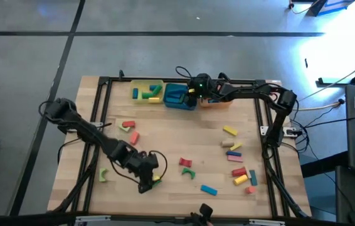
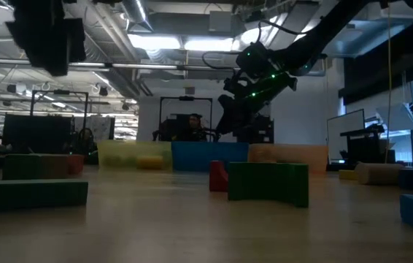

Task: Sort blocks by size
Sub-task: Put the green rectangle block into the blue bin

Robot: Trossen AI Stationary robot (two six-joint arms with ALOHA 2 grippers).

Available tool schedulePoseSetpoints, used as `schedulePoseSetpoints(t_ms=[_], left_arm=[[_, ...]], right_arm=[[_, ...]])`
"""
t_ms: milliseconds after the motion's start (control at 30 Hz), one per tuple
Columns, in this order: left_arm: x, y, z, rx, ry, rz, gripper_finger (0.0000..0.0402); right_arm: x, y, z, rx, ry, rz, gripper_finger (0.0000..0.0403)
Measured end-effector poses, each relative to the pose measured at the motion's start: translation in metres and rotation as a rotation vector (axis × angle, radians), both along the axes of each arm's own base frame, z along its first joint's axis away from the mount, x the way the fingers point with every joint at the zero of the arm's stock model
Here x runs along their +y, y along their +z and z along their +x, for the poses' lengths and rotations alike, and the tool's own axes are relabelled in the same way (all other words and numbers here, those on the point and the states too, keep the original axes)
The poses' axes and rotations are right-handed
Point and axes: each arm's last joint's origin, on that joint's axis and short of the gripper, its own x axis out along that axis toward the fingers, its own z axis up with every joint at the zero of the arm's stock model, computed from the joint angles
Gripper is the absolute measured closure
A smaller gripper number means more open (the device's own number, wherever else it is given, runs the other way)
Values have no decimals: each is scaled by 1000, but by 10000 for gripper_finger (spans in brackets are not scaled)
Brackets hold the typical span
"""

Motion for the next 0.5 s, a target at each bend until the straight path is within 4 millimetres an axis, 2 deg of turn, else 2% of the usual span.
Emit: schedulePoseSetpoints(t_ms=[200,500], left_arm=[[-19,-29,5,49,-45,19,219],[-24,-52,8,128,-11,46,219]], right_arm=[[0,0,0,24,30,-35,256],[0,0,0,25,31,-36,255]])
